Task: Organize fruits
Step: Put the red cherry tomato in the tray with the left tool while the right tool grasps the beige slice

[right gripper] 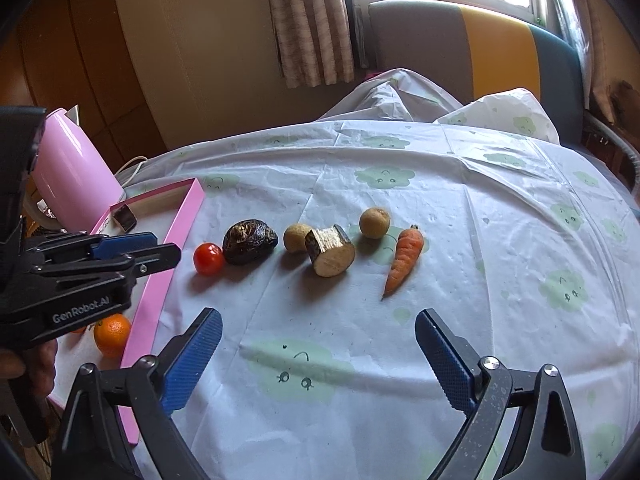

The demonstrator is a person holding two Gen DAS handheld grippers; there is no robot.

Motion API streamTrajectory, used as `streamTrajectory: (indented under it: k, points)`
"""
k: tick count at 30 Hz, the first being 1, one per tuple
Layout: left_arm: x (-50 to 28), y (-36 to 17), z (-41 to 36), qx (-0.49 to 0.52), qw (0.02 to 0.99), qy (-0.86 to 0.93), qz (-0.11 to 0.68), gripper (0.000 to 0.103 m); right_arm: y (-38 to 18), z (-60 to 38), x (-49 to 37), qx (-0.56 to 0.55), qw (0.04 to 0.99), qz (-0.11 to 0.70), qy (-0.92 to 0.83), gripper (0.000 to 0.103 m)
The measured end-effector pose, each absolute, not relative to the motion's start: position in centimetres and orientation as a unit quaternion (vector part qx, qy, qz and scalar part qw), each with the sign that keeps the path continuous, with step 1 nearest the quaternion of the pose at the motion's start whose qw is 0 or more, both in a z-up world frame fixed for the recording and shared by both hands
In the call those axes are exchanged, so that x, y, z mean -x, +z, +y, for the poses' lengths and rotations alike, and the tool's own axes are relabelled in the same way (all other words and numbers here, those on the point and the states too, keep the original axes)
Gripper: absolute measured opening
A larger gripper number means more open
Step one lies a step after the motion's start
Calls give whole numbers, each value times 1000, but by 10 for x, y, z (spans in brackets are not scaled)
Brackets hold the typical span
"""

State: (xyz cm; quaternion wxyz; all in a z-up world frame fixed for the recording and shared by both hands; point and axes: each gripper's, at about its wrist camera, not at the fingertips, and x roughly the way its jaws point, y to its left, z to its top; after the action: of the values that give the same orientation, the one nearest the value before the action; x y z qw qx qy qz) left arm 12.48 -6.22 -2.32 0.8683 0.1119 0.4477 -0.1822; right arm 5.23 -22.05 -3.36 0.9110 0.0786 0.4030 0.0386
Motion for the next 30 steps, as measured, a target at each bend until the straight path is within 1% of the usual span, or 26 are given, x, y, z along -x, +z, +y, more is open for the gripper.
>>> streamTrajectory:
  k: [2,5,7,13,18,25,26,27,29,30]
  points:
    - [-127,-26,-66,-113,866,-185,450,32,-34,-220,-58,-71,911,404,41,84]
    - [-132,-33,-72,-122,861,-187,456,32,-35,-223,-65,-69,909,408,45,76]
    - [-137,-38,-76,-127,856,-187,464,32,-36,-225,-69,-69,909,408,49,73]
    - [-147,-48,-80,-124,846,-193,481,32,-37,-228,-80,-69,908,409,56,72]
    - [-154,-52,-82,-115,839,-202,493,31,-39,-226,-90,-60,907,411,65,69]
    - [-155,-49,-76,-92,843,-198,491,29,-50,-224,-112,-39,903,424,62,68]
    - [-155,-48,-74,-86,844,-197,491,29,-52,-224,-115,-34,902,426,61,67]
    - [-154,-47,-73,-80,845,-196,491,29,-54,-222,-118,-29,900,430,62,64]
    - [-152,-45,-69,-71,848,-192,488,29,-59,-221,-122,-24,895,440,63,45]
    - [-150,-44,-67,-64,849,-191,488,29,-62,-222,-123,-27,893,445,64,39]
